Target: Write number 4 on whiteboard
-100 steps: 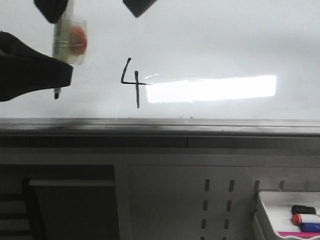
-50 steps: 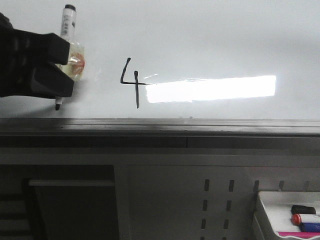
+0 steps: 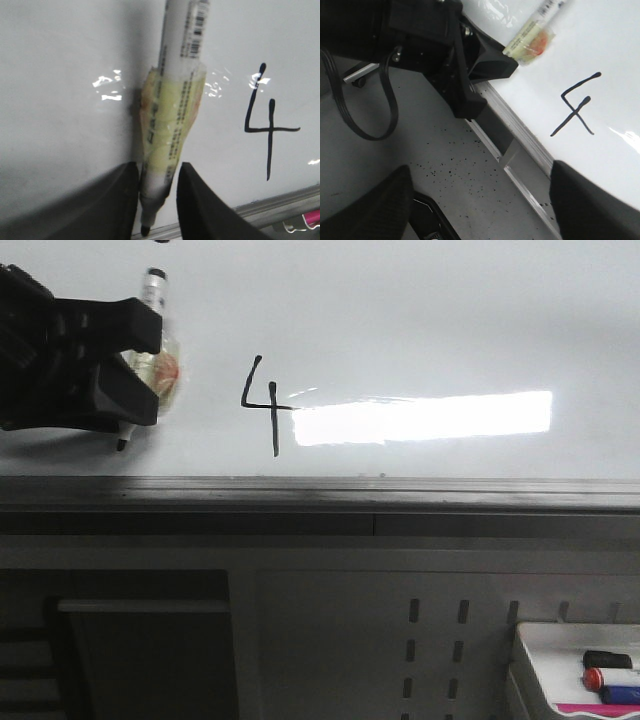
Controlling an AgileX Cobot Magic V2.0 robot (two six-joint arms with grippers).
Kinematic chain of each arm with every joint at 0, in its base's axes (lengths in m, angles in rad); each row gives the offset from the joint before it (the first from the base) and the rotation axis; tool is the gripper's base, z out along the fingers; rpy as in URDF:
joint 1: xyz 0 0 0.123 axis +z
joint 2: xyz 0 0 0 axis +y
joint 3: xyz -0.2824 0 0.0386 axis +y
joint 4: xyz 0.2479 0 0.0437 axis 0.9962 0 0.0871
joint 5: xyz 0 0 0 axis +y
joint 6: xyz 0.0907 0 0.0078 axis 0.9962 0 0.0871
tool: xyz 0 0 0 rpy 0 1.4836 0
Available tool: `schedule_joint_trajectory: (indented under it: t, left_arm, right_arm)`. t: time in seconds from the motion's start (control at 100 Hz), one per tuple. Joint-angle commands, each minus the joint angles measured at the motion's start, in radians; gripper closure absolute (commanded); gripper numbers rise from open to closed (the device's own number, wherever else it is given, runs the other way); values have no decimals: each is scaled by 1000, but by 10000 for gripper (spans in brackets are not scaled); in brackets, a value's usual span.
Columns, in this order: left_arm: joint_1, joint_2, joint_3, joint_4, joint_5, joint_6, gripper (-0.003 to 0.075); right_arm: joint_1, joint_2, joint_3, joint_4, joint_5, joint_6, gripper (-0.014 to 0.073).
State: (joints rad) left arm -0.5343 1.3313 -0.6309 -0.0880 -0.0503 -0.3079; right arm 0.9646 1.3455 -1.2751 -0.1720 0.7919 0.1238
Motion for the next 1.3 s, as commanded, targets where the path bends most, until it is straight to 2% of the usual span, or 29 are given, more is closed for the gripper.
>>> schedule_joint_trajectory:
  t: [0.0, 0.29, 0.38, 0.45, 0.64, 0.89, 1.03, 1.13, 1.23, 1.29]
  left_arm:
    - [5, -8, -32, -33, -85, -7, 472]
    - [5, -1, -32, -27, -90, -5, 468]
    - [5, -24, -32, 1, -63, -3, 468]
    - [5, -50, -32, 6, -14, 4, 468]
    - [5, -149, -30, 64, 97, 7, 468]
    - [5, -323, -28, 121, 187, 7, 469]
    - [3, -444, -15, 167, 241, 7, 484]
    - [3, -550, 32, 179, 234, 7, 569]
    - [3, -673, 101, 219, 202, 7, 738]
    - [3, -756, 152, 236, 184, 7, 741]
  right_arm:
    - [-5, -36, -32, -23, -43, -4, 94]
    - [-5, -36, -32, -23, -11, -4, 95]
    - [-5, -38, -32, -28, 1, -4, 141]
    - [-5, -46, -32, -30, 9, -4, 244]
    - [-5, -95, -30, -41, 7, -4, 666]
    - [-5, -184, 4, -98, -7, 24, 658]
    - [-5, -299, 134, -182, -105, 111, 657]
    - [-5, -422, 302, -203, -242, 113, 656]
    - [-5, -577, 477, -210, -384, 113, 656]
    - [-5, -669, 583, -214, -445, 113, 656]
